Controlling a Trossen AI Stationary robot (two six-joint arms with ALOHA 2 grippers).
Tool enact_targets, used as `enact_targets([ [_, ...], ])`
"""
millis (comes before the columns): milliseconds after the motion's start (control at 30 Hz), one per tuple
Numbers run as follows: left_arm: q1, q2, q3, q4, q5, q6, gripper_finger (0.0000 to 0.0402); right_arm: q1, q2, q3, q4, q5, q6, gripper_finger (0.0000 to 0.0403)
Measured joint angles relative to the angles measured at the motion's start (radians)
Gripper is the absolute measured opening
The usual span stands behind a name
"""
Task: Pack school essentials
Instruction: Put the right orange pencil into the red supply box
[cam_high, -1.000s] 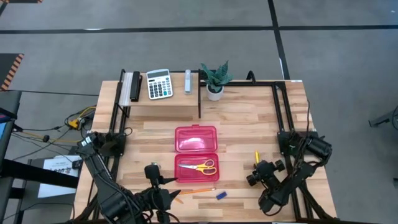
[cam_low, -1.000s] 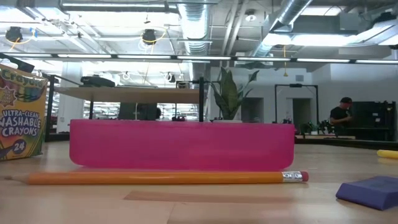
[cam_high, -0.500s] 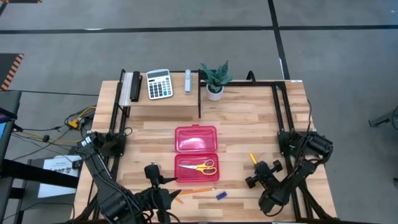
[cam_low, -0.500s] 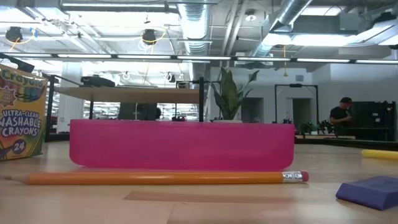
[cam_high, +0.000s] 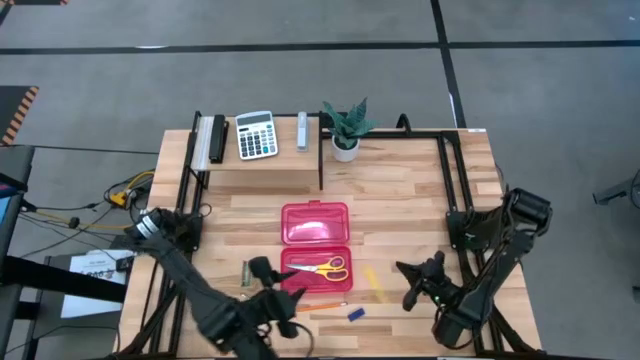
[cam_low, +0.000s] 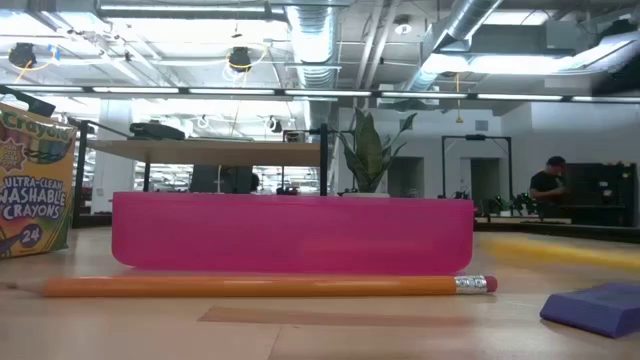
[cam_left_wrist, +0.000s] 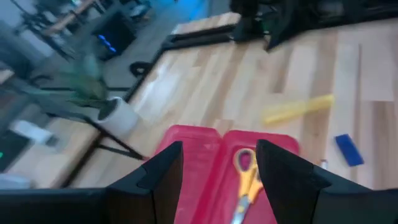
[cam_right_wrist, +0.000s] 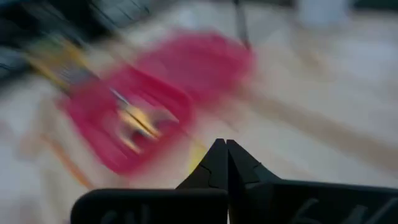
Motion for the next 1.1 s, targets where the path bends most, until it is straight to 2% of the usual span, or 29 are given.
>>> enact_targets([
  [100,0.051,0.000,-0.054,0.276,0.166,0.227,0.0190,0.010,-0.039,0.000,0.002,0.128,-0.015,0.0004],
  [200,0.100,0.000,-0.093,0.531,0.381,0.446,0.0190,0.016,-0.074,0.001,0.030,0.158,-0.105,0.0001],
  [333,0.173,0.000,-0.106,0.550,0.550,0.572,0.0190,0.010,-0.087,0.001,0.079,0.115,-0.202,0.0011],
  [433,0.231,0.011,-0.118,0.576,0.813,0.782,0.0190,0.016,-0.086,0.001,0.103,0.045,-0.272,0.0030],
  [500,0.257,0.034,-0.119,0.626,0.934,0.900,0.0190,0.024,-0.086,0.001,0.114,-0.021,-0.309,0.0046],
  [567,0.276,0.057,-0.121,0.685,0.976,0.966,0.0190,0.036,-0.086,0.001,0.117,-0.066,-0.313,0.0062],
  [700,0.306,0.098,-0.120,0.763,1.090,1.137,0.0190,0.076,-0.086,0.001,0.127,-0.077,-0.293,0.0091],
  [833,0.323,0.143,-0.120,0.804,1.112,1.251,0.0194,0.120,-0.086,0.001,0.124,-0.077,-0.260,0.0110],
  [967,0.350,0.170,-0.119,0.808,1.148,1.240,0.0197,0.154,-0.086,0.001,0.126,-0.077,-0.252,0.0112],
  [1100,0.369,0.176,-0.119,0.736,1.148,1.037,0.0195,0.163,-0.086,0.002,0.128,-0.077,-0.230,0.0108],
])
